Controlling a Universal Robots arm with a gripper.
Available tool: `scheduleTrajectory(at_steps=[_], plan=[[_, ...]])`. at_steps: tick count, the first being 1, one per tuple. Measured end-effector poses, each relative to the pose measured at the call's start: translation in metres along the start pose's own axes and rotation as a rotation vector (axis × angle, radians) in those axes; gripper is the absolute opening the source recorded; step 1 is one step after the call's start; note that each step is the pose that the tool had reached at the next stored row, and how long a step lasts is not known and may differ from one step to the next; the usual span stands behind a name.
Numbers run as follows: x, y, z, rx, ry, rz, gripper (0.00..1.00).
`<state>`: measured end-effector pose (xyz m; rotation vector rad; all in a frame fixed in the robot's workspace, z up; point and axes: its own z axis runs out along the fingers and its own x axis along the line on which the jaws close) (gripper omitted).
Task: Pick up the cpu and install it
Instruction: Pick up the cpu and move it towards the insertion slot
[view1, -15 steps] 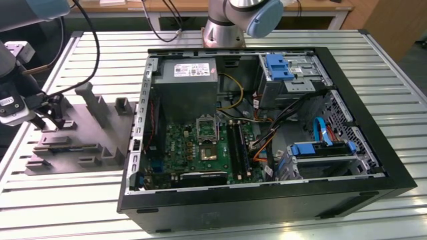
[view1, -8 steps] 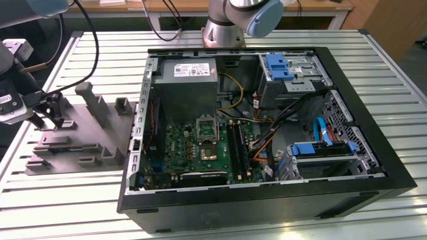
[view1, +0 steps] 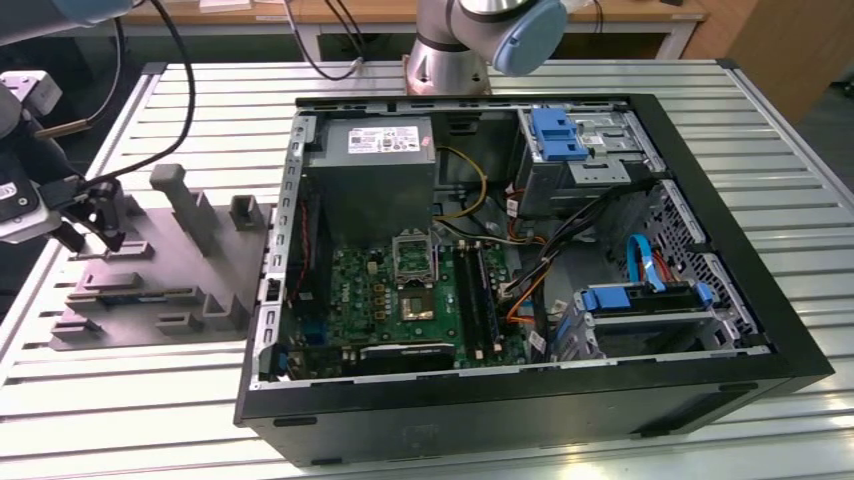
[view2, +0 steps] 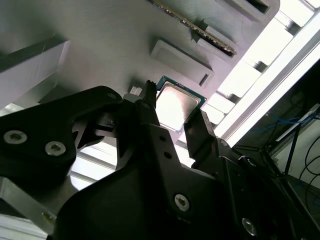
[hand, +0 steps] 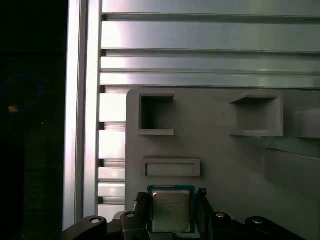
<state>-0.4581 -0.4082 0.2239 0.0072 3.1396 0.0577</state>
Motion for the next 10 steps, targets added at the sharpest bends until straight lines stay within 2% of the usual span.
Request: scheduleTrajectory(at_steps=[10], plan=[[0.0,0.0007,-0.0163,0.0,0.0,0.0,0.47]])
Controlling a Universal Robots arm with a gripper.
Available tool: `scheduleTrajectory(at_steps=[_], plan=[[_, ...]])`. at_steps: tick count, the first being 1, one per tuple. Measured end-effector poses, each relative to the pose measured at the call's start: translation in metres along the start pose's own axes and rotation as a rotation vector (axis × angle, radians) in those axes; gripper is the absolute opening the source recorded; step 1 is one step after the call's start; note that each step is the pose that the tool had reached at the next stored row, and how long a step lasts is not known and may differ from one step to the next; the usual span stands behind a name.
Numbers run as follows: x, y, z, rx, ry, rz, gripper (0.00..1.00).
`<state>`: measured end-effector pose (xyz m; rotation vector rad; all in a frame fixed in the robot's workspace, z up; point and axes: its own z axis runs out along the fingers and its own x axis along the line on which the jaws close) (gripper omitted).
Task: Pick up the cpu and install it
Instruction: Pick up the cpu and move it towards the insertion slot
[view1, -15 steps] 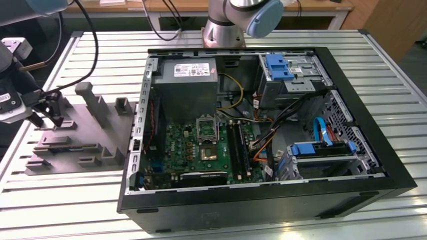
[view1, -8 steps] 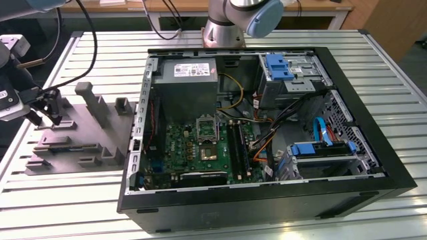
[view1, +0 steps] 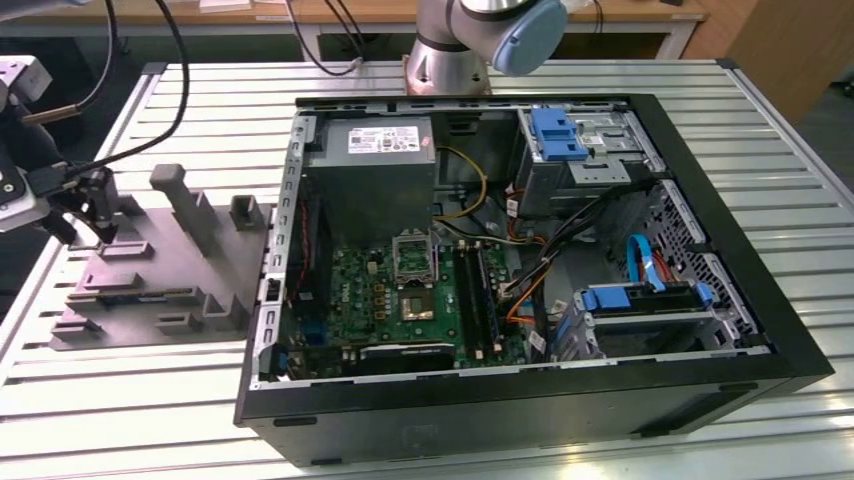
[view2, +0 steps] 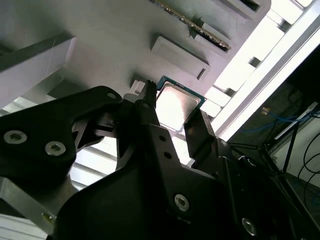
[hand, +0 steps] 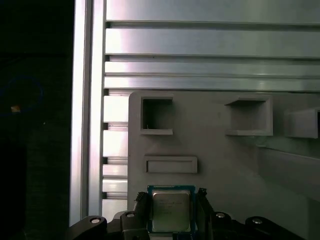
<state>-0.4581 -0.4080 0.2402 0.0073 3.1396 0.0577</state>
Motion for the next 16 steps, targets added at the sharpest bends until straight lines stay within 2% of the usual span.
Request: scheduleTrajectory(at_steps=[16], plan=[[0.0,0.0009,-0.023,0.0,0.0,0.0,0.47]])
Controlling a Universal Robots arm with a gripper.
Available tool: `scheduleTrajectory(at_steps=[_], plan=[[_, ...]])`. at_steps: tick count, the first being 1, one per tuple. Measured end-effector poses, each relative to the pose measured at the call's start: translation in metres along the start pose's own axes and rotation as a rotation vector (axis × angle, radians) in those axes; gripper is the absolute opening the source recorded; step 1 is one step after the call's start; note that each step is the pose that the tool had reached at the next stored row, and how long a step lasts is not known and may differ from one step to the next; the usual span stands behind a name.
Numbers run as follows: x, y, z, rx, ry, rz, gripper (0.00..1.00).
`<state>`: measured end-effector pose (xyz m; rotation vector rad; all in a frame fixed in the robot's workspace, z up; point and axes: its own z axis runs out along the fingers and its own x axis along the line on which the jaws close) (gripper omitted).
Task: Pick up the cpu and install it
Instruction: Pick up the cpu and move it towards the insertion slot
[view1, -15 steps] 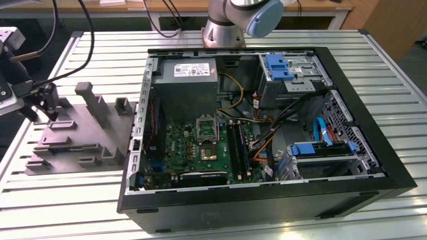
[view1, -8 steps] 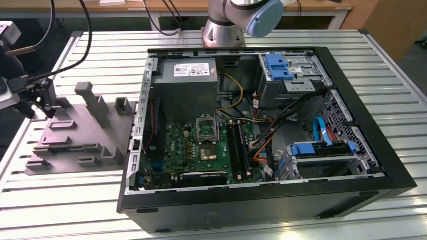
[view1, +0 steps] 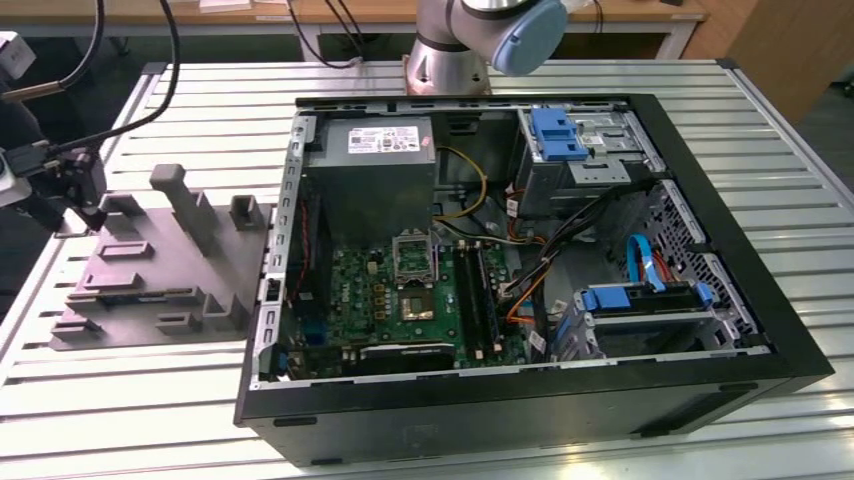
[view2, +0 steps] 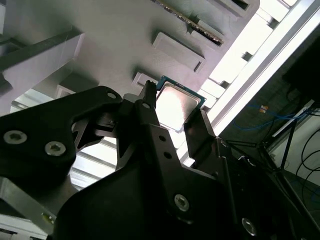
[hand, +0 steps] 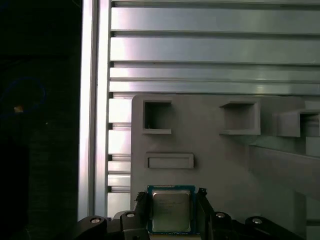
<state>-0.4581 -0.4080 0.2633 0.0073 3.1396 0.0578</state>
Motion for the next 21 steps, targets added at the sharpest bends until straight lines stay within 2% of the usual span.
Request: scheduleTrajectory(at_steps=[10,21], plan=[[0.0,0.0005,-0.0124,0.0001,0.0001,0.0,0.47],[0.0,0.0008,-0.0206,0.0,0.0,0.0,0.47]])
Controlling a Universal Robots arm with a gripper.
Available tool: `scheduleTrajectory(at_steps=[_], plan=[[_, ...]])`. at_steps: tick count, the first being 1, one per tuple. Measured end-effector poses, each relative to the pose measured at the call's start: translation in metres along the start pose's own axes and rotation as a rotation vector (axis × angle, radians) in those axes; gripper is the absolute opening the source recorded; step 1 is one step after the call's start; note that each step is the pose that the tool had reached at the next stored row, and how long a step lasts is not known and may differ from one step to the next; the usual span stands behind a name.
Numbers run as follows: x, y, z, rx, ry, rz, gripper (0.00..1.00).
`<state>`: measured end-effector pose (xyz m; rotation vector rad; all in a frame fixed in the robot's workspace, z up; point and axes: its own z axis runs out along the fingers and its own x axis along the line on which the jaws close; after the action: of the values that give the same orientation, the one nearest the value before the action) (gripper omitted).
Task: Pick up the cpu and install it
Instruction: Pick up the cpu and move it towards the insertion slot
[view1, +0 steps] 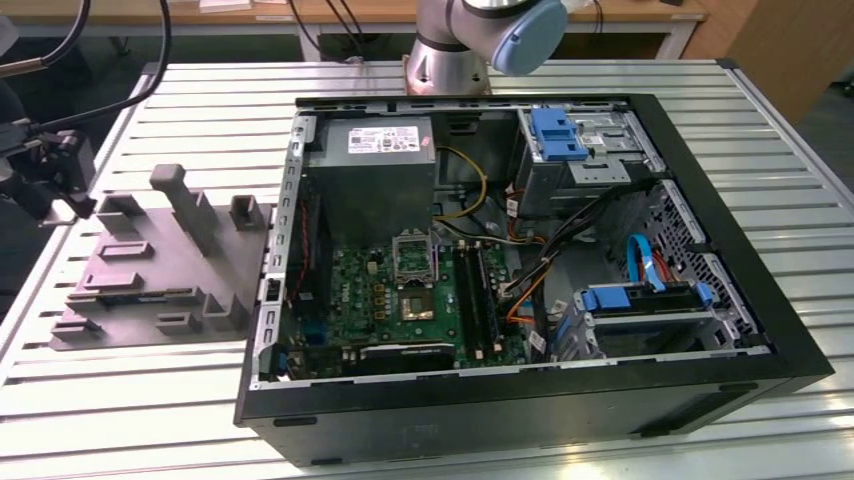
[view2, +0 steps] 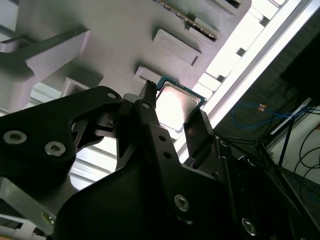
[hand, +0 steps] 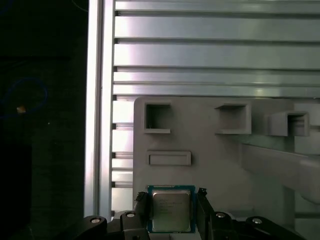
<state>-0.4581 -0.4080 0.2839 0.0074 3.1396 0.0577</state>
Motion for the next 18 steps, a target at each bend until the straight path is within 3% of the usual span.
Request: scheduleTrajectory(at_steps=[10,18], plan=[[0.0,0.0003,-0.0079,0.0,0.0,0.0,0.47],[0.0,0.0007,-0.0186,0.0,0.0,0.0,0.47]])
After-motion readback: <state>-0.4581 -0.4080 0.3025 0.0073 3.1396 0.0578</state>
